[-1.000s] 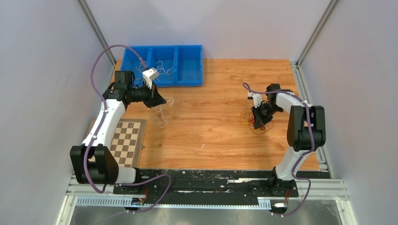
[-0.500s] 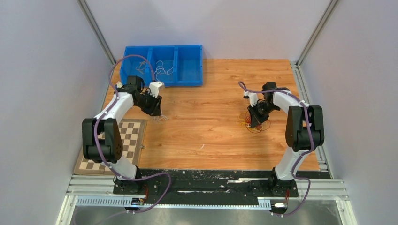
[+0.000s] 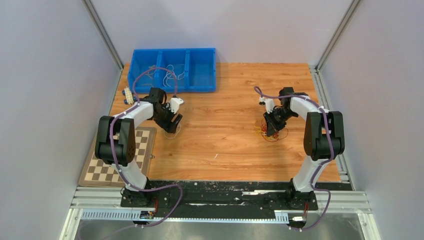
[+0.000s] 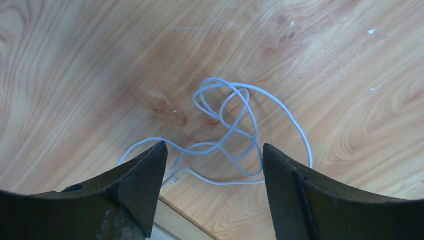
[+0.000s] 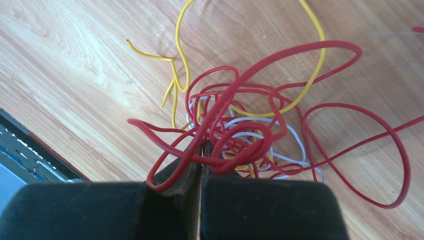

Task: Untangle the cables

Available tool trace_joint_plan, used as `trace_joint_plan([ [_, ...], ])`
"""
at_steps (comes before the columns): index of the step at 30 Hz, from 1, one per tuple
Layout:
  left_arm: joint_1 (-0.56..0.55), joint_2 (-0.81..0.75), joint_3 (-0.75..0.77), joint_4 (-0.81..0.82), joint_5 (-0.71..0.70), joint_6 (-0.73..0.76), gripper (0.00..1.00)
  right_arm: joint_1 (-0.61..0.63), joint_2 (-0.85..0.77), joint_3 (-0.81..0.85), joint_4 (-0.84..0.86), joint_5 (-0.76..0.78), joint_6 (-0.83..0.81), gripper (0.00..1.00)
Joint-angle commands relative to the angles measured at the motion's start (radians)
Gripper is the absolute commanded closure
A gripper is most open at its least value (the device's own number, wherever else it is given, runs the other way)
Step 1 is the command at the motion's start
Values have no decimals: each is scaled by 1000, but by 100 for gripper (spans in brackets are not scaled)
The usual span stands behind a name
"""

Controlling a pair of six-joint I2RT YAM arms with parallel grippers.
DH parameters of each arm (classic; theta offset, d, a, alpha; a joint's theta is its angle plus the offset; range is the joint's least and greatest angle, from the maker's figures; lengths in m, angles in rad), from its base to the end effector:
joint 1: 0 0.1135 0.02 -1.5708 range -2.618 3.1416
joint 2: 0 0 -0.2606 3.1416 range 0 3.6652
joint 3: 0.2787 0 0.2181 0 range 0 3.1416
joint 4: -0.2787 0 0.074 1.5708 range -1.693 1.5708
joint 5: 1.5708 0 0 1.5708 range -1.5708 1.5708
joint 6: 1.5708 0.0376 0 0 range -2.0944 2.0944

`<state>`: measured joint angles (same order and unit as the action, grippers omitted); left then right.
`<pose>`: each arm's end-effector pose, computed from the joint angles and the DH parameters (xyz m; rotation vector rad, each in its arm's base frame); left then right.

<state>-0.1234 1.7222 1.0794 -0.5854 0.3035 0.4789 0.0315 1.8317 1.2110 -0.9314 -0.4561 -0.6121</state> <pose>0.2964 -0.0481 0.1900 0.8801 2.5898 -0.3279 0.2940 0.0258 0.1844 -0.9310 2.7727 0.6426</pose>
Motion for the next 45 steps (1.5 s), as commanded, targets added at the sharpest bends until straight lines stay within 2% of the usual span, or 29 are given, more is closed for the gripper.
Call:
trace_joint_plan([
  [1,-37,24,-19,86,-78,49,25,1,15,38,-10,-28,5,100],
  [2,-40,34,-16,89,-86,48,28,-1,17,41,-10,-27,5,100],
  [4,-42,37,-7,91,-76,43,49,-1,20,46,-10,-30,8,100],
  [5,-43,29,1,89,-70,38,66,0,22,48,-10,-34,8,100],
  [6,-43,22,9,85,-53,32,74,1,25,52,-9,-35,10,100],
  [7,-39,-3,35,67,-39,17,88,1,27,52,-10,-37,11,100],
  [9,-16,-55,95,27,36,-24,99,1,29,56,-10,-43,14,100],
  [12,32,-118,212,-27,193,-99,100,1,33,61,-10,-51,20,100],
  [15,73,-153,378,-48,243,-162,100,1,39,67,-9,-57,25,100],
  [18,99,-125,522,-35,241,-204,100,1,48,76,-10,-62,29,100],
  [21,116,-30,719,1,198,-248,100,2,56,90,-11,-68,37,100],
  [29,117,312,1092,202,75,-359,100,1,72,125,-19,-106,61,100],
  [31,117,414,1183,218,55,-371,94,2,86,137,-20,-117,71,100],
  [32,117,476,1251,202,58,-371,79,4,92,146,-22,-127,76,100],
  [34,117,527,1318,169,62,-373,60,10,91,166,-26,-150,81,100],
  [35,117,527,1324,162,67,-377,56,18,87,174,-27,-164,79,100],
  [37,117,491,1288,168,81,-383,47,38,82,192,-24,-200,72,100],
  [40,117,364,1138,195,109,-377,35,95,96,248,-22,-259,63,100],
  [45,117,181,988,106,183,-394,24,242,104,422,-18,-364,91,100],
])
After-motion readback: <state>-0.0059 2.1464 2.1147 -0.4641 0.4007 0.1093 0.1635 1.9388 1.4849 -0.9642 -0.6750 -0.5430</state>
